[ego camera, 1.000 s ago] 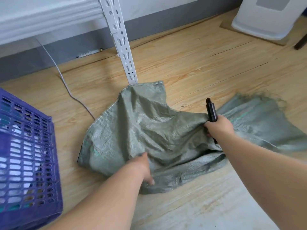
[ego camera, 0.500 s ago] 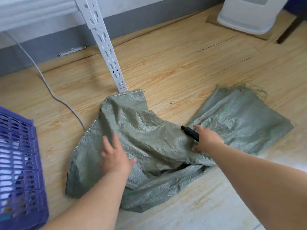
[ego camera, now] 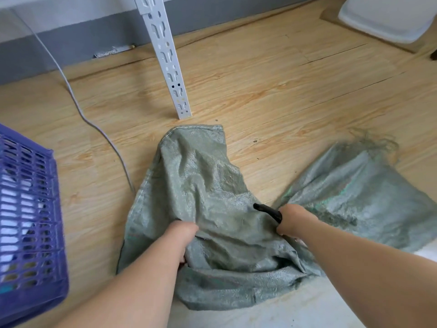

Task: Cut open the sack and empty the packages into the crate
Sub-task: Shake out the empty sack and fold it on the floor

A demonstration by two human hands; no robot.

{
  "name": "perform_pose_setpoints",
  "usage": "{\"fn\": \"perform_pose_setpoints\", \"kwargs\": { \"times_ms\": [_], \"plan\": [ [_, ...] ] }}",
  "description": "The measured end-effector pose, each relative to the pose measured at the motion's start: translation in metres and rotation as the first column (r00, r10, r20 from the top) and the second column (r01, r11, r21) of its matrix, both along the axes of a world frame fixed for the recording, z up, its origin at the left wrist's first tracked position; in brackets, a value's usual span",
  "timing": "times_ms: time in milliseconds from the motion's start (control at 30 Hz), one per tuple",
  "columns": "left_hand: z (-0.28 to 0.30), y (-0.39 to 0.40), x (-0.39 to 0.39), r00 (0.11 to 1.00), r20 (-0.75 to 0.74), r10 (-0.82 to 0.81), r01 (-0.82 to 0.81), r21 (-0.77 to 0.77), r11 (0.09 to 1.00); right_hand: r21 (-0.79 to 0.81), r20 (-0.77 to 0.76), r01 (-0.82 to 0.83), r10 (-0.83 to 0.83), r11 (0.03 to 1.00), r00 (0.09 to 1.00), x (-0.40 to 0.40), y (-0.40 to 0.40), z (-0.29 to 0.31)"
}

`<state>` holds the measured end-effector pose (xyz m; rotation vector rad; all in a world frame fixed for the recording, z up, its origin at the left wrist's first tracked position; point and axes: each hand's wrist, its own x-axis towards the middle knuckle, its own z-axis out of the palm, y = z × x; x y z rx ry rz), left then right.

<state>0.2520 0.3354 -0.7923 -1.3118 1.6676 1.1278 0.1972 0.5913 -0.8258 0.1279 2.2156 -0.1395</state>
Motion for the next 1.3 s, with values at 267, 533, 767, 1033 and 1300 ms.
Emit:
{"fn": "perform_pose_setpoints", "kwargs": {
  "times_ms": [267, 533, 767, 1033, 1300],
  "plan": [
    [0.057, 0.068, -0.107, 0.659, -0.617, 0.43, -0.192, 0.414, 0.889, -0.383, -0.723, 0.504, -0.591, 0.774, 0.358, -0.047, 0.047, 0.067],
    [0.054, 0.039, -0.088, 0.697, -0.642, 0.32, -0.288, 0.158, 0.945, -0.324, -0.91, 0.216, -0.366, 0.921, 0.194, -0.036, 0.083, 0.09],
    [0.068, 0.033, -0.054, 0.645, -0.748, -0.156, -0.272, -0.415, 0.868, 0.099, -0.251, -0.104, 0.126, 0.99, 0.96, 0.0, 0.08, 0.064],
    [0.1, 0.055, -0.084, 0.352, -0.586, -0.73, 0.35, -0.641, 0.683, -0.629, -0.076, 0.494, -0.68, 0.6, 0.729, -0.016, 0.069, 0.085],
    [0.091, 0.057, -0.083, 0.378, -0.769, -0.515, 0.097, -0.521, 0.848, -0.774, 0.247, 0.568, -0.693, 0.279, 0.677, -0.032, 0.035, 0.097]
  ]
}}
